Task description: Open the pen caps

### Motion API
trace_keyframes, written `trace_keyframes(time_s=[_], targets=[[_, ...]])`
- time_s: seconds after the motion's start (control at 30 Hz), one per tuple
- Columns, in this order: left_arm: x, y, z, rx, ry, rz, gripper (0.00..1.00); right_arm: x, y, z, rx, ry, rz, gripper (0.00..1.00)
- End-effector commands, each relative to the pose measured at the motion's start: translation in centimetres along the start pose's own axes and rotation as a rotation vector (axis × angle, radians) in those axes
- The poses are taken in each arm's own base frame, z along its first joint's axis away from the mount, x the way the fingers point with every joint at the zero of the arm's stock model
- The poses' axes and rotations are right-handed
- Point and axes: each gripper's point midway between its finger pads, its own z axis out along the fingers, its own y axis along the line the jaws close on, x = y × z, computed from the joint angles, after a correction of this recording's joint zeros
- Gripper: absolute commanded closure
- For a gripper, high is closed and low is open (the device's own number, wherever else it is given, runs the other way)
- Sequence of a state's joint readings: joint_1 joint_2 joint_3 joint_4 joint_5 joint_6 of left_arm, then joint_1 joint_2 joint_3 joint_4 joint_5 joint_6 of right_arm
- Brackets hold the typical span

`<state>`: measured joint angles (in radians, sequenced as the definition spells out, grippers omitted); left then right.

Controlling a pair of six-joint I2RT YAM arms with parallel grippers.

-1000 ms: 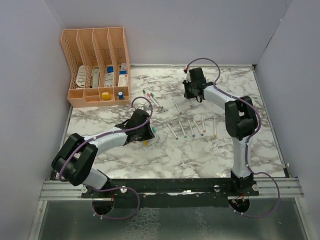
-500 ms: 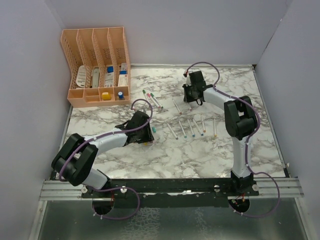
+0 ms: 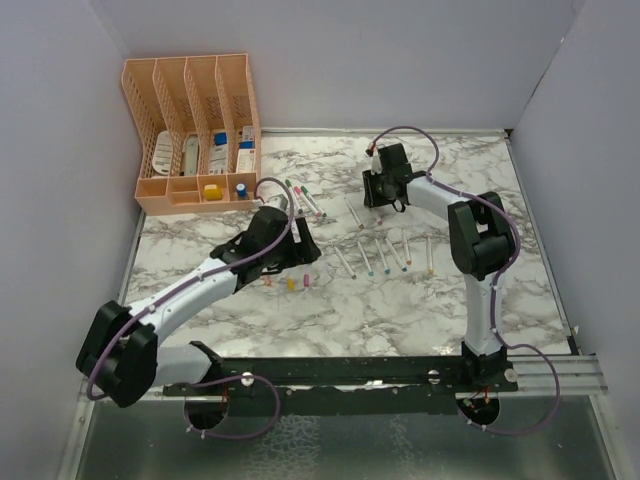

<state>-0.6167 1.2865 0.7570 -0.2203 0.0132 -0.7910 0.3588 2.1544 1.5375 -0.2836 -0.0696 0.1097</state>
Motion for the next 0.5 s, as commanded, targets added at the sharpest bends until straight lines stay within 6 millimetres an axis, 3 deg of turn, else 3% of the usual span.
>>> trace_keyframes(time_s=[0.0, 0.07, 0.27, 0.47], targets=[[-3.9, -2.5, -3.3, 0.087, -0.167, 0.002, 0.13, -0.4, 0.1, -0.5, 0.000, -0.001, 0.002, 0.63], [-4.9, -3.0, -4.5, 0.119, -0.230, -0.017, 0.01, -1.1, 0.0, -0.9, 0.009, -0.014, -0.002, 0.61], [-6.7, -3.0, -7.1, 0.151, -0.350, -0.041, 0.01, -4.7, 0.7, -2.9, -0.021, -0.099, -0.032, 0.45], [-6.9, -0.4, -8.4, 0.100, -0.446, -0.130, 0.01, -7.7, 2.9, -4.6, -0.108, -0.163, -0.077, 0.32]])
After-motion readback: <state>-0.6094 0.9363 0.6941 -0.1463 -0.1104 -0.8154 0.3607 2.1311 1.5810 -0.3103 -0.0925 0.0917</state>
